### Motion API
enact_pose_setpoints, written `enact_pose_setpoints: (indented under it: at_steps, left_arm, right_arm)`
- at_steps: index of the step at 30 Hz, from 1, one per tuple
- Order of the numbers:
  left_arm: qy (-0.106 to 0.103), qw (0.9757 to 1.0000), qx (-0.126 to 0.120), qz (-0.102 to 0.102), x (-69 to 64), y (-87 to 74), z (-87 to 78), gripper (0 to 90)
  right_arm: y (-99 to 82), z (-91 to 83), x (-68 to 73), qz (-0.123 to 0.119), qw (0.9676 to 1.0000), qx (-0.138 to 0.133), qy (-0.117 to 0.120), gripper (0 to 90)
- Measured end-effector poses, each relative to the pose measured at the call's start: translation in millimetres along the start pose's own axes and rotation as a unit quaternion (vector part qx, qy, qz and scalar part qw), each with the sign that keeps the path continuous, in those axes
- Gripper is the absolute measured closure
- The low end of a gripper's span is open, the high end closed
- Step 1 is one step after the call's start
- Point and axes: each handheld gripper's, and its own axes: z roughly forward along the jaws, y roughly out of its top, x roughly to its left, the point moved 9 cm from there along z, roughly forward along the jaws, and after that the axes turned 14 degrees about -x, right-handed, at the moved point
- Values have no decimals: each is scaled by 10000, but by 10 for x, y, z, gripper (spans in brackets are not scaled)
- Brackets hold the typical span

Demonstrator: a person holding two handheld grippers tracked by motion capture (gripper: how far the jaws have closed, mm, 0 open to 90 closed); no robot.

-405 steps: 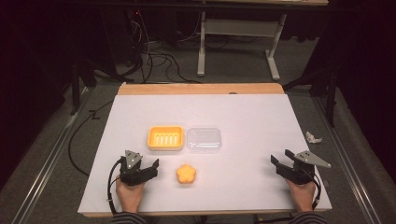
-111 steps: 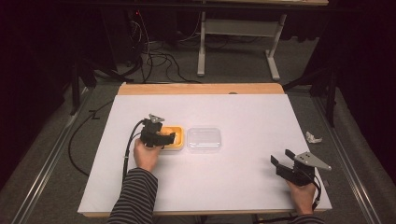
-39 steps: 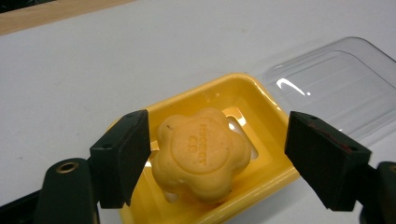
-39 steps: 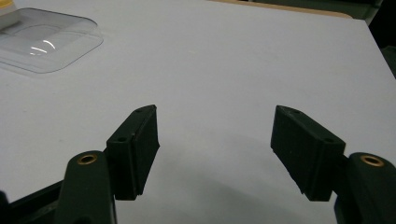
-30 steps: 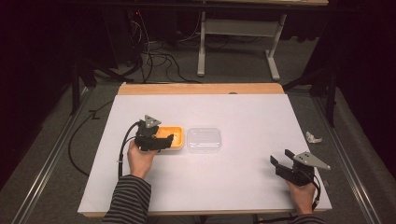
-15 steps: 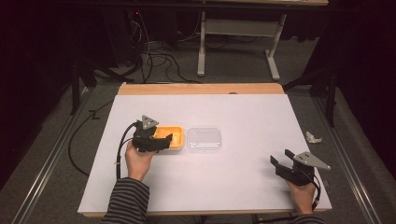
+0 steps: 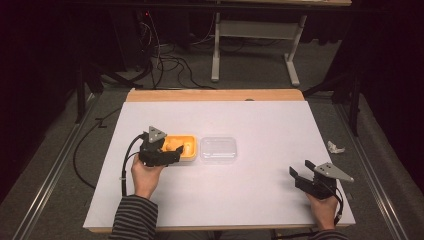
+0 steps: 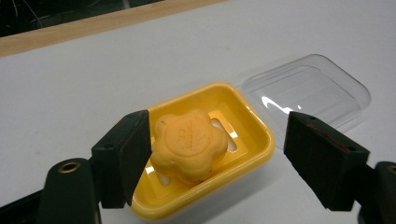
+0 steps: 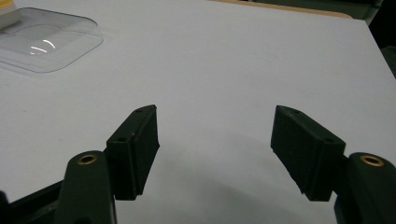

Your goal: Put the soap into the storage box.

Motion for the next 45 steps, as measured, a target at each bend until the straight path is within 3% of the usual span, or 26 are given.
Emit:
enact_pose_setpoints:
  at_steps: [23, 45]
  left_arm:
    - [6, 9998, -149, -148, 16, -75, -234, 238]
    - [-55, 9997, -191, -126, -33, -131, -399, 235]
  right_arm:
    - [0, 2, 1, -22, 10000, 1, 2, 327]
    - [-3, 4, 8, -23, 10000, 22, -4, 328]
